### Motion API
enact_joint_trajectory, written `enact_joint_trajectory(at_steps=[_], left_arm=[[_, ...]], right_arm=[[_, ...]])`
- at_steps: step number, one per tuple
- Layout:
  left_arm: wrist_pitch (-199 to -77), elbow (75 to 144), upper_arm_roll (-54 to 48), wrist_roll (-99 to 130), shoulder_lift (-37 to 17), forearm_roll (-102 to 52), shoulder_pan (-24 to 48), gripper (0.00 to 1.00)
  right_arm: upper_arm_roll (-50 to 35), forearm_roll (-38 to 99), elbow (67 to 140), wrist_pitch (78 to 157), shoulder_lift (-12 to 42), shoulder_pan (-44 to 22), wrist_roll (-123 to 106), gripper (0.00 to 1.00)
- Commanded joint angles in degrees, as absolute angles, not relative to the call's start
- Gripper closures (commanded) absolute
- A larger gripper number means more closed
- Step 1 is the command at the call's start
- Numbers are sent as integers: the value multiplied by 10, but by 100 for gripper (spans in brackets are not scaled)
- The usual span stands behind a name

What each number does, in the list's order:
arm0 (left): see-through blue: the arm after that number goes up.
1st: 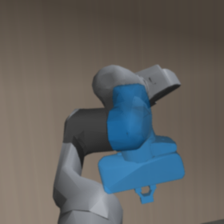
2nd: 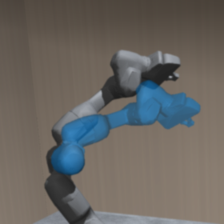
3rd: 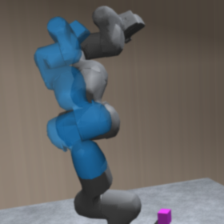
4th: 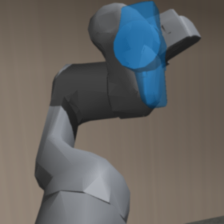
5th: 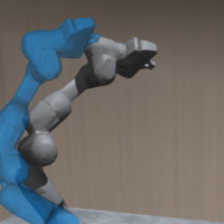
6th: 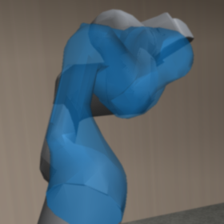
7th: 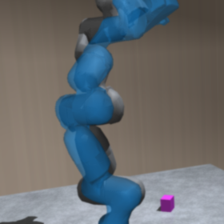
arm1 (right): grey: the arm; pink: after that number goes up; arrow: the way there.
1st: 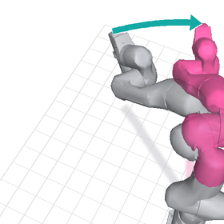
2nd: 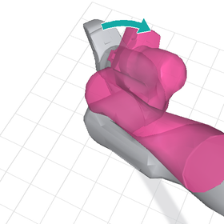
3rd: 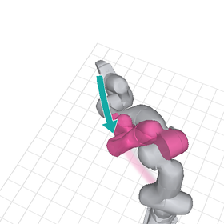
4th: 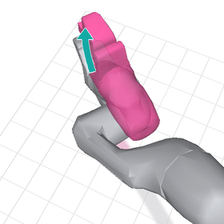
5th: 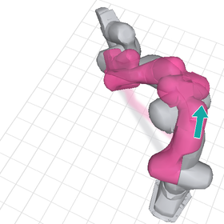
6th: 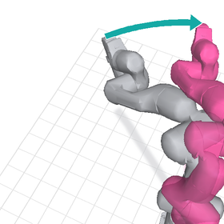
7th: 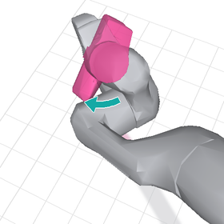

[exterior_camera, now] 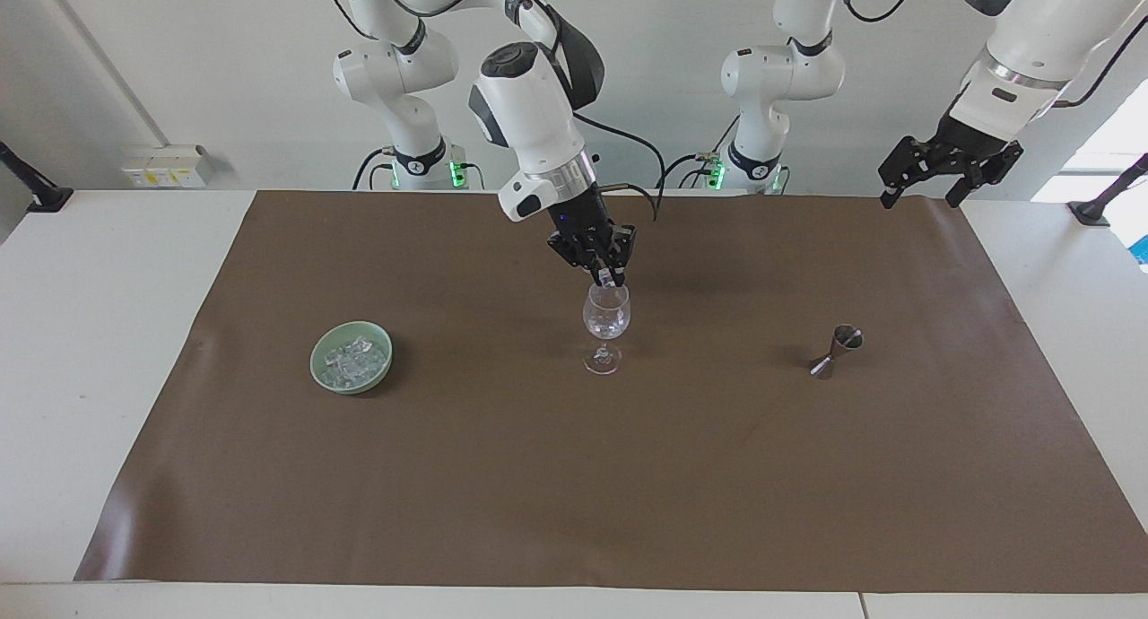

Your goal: Pour wine and add ice with both arms

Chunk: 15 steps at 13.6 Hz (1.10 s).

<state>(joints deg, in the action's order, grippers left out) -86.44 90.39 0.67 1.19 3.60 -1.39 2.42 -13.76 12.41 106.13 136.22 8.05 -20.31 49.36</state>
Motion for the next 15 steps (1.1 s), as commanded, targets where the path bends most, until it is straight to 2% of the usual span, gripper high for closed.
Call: enact_joint_trajectory(at_steps=[1, 10, 11, 12, 13, 15], left_arm=[[-860, 921, -10, 3, 54, -4, 7, 0], [-850, 932, -29, 10, 57, 22, 2, 0], [-851, 931, -29, 12, 57, 22, 2, 0], [-851, 932, -29, 14, 57, 20, 2, 0], [-851, 933, -29, 14, 57, 19, 2, 0], [-853, 943, -29, 13, 62, 18, 3, 0]], right_arm=[[-137, 124, 1070, 1382, 80, -206, 501, 83], [-137, 125, 1063, 1382, 83, -206, 505, 47], [-137, 125, 1063, 1382, 83, -205, 506, 37], [-137, 124, 1063, 1382, 83, -205, 507, 22], [-137, 120, 1059, 1381, 83, -206, 507, 0], [-134, 95, 1052, 1376, 81, -204, 507, 0]])
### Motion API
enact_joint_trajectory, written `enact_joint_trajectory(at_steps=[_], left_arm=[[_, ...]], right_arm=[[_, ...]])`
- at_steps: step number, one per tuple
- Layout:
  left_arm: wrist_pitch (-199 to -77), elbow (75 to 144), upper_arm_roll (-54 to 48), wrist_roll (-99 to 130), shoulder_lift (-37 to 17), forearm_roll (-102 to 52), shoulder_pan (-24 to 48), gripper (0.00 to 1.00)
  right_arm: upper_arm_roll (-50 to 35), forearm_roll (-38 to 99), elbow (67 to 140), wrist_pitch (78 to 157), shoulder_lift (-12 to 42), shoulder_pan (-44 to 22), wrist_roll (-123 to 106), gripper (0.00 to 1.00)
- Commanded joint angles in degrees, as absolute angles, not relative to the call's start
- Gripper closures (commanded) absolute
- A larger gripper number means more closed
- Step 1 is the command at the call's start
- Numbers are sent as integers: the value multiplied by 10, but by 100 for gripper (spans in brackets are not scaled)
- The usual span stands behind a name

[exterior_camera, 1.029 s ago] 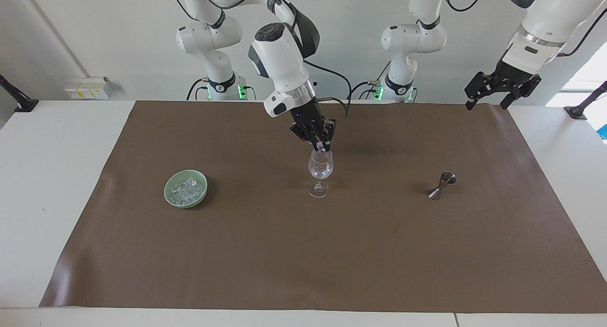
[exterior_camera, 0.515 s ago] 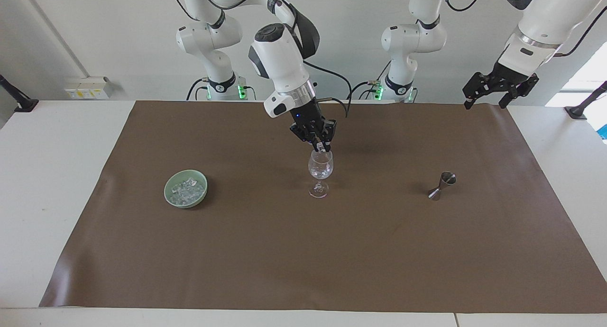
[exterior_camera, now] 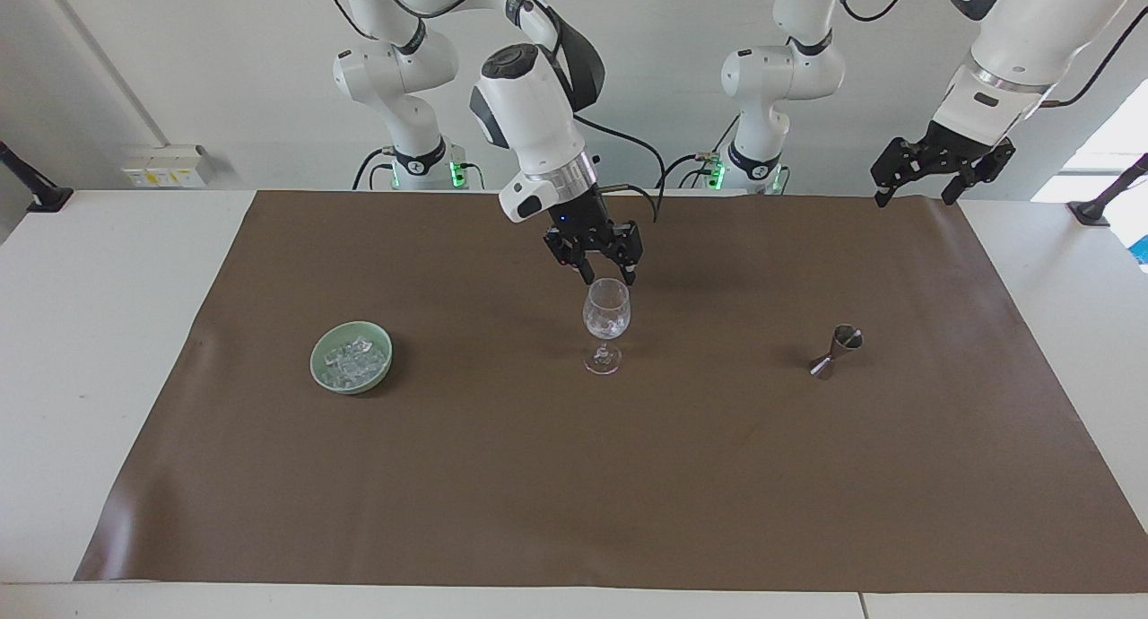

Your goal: Pour wine and add ice with both arms

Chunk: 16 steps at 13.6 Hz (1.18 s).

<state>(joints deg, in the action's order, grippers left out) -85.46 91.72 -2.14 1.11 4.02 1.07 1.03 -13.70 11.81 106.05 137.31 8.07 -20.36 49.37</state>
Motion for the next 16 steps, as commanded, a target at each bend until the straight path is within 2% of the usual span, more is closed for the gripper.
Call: enact_joint_trajectory(at_steps=[1, 5, 9, 13, 16], left_arm=[[-856, 944, -29, 13, 63, 18, 2, 0], [-860, 946, -28, 11, 63, 16, 2, 0], [-852, 946, -26, 13, 63, 16, 2, 0], [-851, 946, -26, 12, 63, 17, 3, 0], [-851, 946, -25, 11, 63, 17, 2, 0]], right_arm=[[-133, 67, 1052, 1374, 77, -200, 506, 0], [-131, -70, 1052, 1331, 40, -157, 493, 0], [-131, -70, 1052, 1275, 11, -113, 445, 0], [-131, -70, 1050, 1260, -5, -84, 429, 0], [-130, -69, 1050, 1200, -28, -55, 372, 0]])
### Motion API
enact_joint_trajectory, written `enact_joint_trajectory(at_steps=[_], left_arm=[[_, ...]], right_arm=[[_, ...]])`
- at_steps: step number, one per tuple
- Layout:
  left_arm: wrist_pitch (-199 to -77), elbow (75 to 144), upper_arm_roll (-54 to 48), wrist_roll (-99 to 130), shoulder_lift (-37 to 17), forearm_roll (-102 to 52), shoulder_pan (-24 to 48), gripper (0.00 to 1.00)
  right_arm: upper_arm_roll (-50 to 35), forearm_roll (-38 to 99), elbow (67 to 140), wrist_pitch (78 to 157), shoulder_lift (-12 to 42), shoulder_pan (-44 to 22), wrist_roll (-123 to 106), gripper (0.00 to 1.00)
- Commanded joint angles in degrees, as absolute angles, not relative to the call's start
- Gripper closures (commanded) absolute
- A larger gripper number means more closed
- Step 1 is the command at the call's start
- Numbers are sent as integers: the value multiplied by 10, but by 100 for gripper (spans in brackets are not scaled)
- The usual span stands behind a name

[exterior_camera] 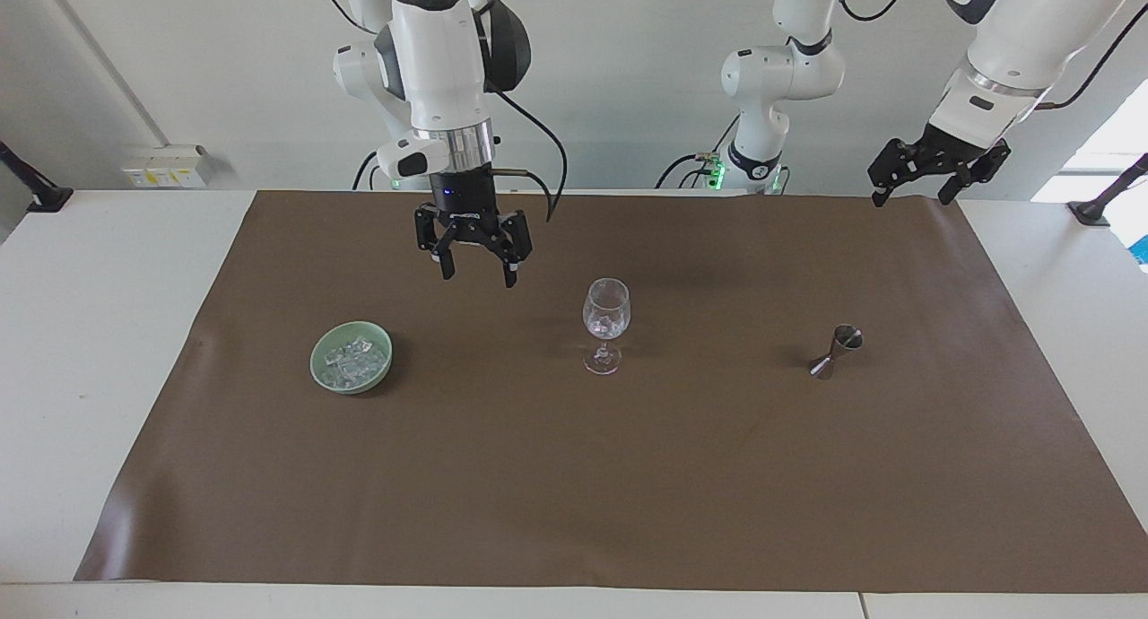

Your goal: Pour wine and add ice with both arms

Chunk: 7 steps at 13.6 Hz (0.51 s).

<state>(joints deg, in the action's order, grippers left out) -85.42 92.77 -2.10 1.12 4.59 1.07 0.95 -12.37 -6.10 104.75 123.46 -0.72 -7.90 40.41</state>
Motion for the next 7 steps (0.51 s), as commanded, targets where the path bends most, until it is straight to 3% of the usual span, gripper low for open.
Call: enact_joint_trajectory(at_steps=[1, 7], left_arm=[[-851, 946, -25, 11, 63, 17, 3, 0], [-851, 946, -25, 11, 63, 17, 3, 0]], right_arm=[[-129, -69, 1048, 1182, -31, -49, 355, 0], [-88, -69, 991, 1062, -28, -45, 293, 0]])
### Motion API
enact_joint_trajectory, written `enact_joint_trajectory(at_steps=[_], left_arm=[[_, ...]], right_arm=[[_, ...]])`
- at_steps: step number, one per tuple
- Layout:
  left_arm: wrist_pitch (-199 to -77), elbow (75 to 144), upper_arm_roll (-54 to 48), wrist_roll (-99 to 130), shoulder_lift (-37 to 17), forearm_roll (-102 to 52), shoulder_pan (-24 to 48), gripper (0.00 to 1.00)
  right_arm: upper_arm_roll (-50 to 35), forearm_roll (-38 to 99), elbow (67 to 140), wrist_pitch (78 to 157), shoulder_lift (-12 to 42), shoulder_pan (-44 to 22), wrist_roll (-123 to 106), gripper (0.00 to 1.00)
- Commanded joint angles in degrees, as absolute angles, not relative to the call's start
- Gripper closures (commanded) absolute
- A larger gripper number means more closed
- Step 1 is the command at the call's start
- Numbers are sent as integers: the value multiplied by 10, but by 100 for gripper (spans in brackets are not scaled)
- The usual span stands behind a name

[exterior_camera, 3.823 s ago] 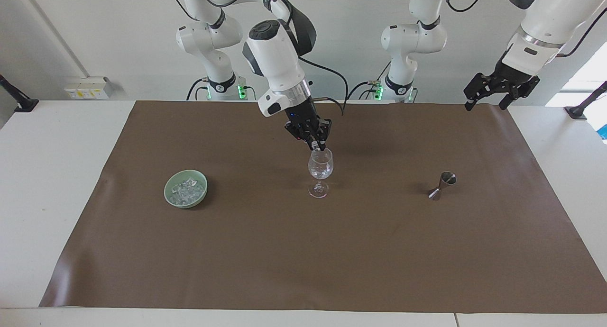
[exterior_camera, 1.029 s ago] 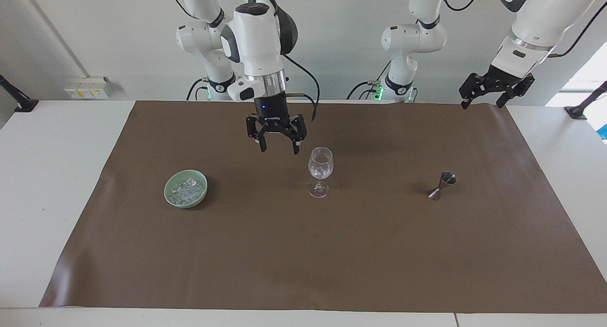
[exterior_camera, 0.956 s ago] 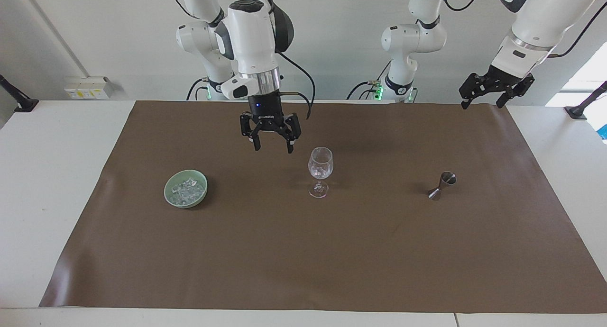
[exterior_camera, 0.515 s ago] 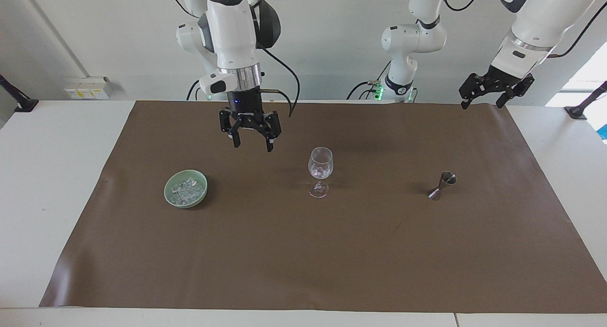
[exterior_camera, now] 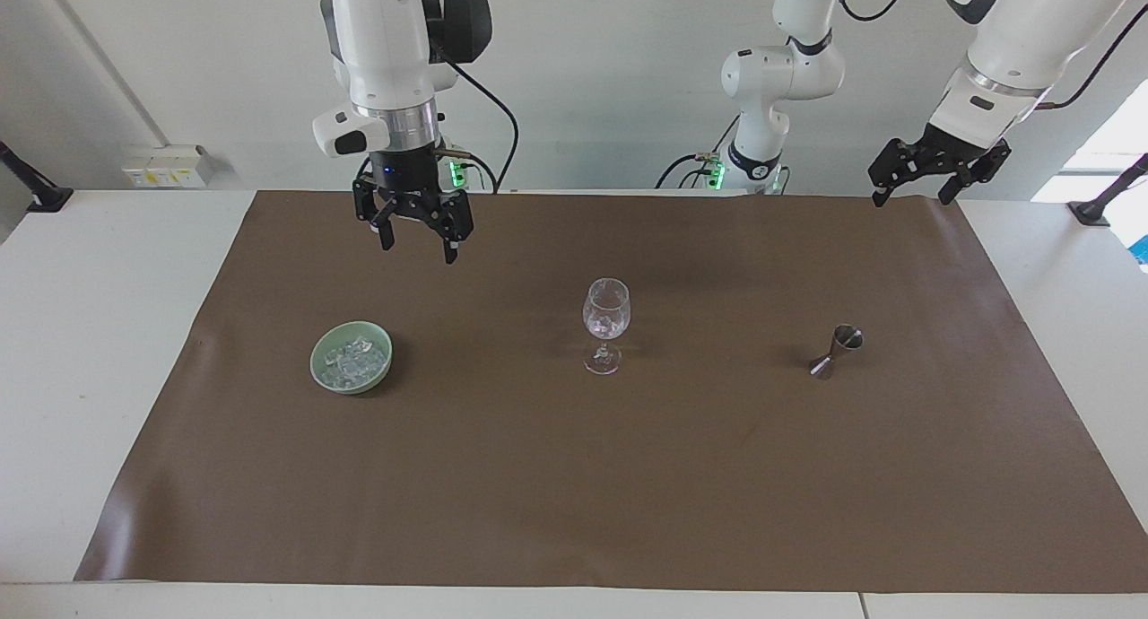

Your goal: Pour wine and add ice with both arms

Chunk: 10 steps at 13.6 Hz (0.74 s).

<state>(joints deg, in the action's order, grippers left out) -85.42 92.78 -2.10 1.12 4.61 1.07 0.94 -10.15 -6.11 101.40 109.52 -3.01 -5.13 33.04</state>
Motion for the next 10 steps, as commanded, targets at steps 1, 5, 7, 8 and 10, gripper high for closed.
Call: enact_joint_trajectory(at_steps=[1, 5, 7, 8, 10], left_arm=[[-851, 946, -26, 11, 63, 17, 4, 0], [-851, 946, -25, 11, 63, 17, 3, 0], [-850, 946, -27, 10, 63, 17, 5, 0], [-852, 945, -26, 11, 63, 17, 10, 0], [-851, 946, -26, 11, 63, 17, 10, 0]], right_arm=[[-81, -69, 981, 1044, -28, -44, 280, 0], [-26, -42, 973, 1018, -42, -44, 202, 0], [2, -21, 972, 1000, -53, -42, 174, 0], [4, -20, 972, 991, -58, -30, 157, 0], [11, 2, 972, 976, -59, -11, 114, 0]])
